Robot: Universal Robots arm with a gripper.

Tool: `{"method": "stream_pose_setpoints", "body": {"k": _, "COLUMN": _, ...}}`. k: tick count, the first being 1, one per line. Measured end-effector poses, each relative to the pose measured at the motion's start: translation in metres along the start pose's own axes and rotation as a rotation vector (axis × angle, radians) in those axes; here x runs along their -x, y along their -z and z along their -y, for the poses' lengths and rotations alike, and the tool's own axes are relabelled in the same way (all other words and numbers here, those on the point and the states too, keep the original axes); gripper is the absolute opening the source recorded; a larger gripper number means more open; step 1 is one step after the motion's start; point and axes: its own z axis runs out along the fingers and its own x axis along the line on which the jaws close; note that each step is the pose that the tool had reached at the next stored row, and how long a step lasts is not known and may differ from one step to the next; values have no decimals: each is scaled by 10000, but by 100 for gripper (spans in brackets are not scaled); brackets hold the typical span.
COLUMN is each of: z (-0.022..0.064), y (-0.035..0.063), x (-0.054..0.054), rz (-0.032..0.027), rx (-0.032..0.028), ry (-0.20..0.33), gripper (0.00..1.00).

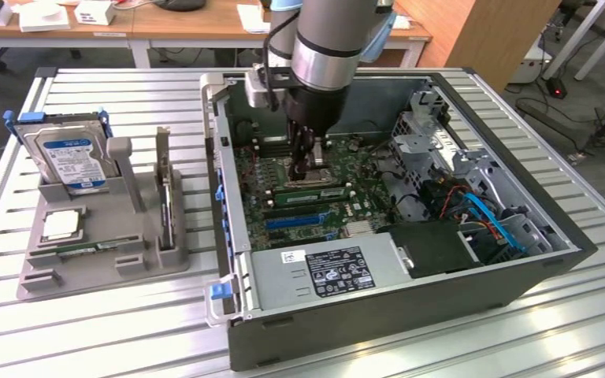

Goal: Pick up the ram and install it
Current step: 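Press down the ram until it locks into place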

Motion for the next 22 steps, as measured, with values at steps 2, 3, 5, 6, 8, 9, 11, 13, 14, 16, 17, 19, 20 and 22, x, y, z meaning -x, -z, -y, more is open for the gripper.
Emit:
{"method": "stream_pose_setpoints", "body": {"k": 2, "z": -44, "y": -2, "x": 0, "rz": -1, "rx": -20, "ry": 1, "gripper": 9}}
{"method": "stream_pose_setpoints", "body": {"k": 3, "z": -62, "y": -3, "x": 1, "rz": 0, "rx": -26, "ry": 1, "gripper": 9}}
{"method": "stream_pose_setpoints", "body": {"k": 5, "z": -84, "y": -4, "x": 1, "rz": 0, "rx": -33, "ry": 1, "gripper": 9}}
{"method": "stream_pose_setpoints", "body": {"k": 6, "z": -93, "y": -4, "x": 1, "rz": 0, "rx": -35, "ry": 1, "gripper": 9}}
{"method": "stream_pose_setpoints", "body": {"k": 8, "z": -107, "y": -5, "x": 2, "rz": 0, "rx": -37, "ry": 2, "gripper": 9}}
{"method": "stream_pose_setpoints", "body": {"k": 9, "z": -115, "y": -5, "x": 2, "rz": -1, "rx": -38, "ry": 2, "gripper": 9}}
{"method": "stream_pose_setpoints", "body": {"k": 11, "z": -135, "y": -6, "x": 2, "rz": -1, "rx": -40, "ry": 2, "gripper": 9}}
{"method": "stream_pose_setpoints", "body": {"k": 13, "z": -143, "y": -6, "x": 3, "rz": -2, "rx": -41, "ry": 2, "gripper": 9}}
{"method": "stream_pose_setpoints", "body": {"k": 14, "z": -143, "y": -6, "x": 3, "rz": -2, "rx": -41, "ry": 2, "gripper": 9}}
{"method": "stream_pose_setpoints", "body": {"k": 16, "z": -143, "y": -9, "x": 3, "rz": -4, "rx": -41, "ry": 3, "gripper": 9}}
{"method": "stream_pose_setpoints", "body": {"k": 17, "z": -143, "y": -17, "x": 3, "rz": -3, "rx": -42, "ry": 3, "gripper": 9}}
{"method": "stream_pose_setpoints", "body": {"k": 19, "z": -143, "y": -40, "x": 3, "rz": -5, "rx": -41, "ry": 2, "gripper": 9}}
{"method": "stream_pose_setpoints", "body": {"k": 20, "z": -142, "y": -53, "x": 2, "rz": -5, "rx": -41, "ry": 2, "gripper": 9}}
{"method": "stream_pose_setpoints", "body": {"k": 22, "z": -142, "y": -75, "x": 2, "rz": -5, "rx": -40, "ry": 2, "gripper": 9}}
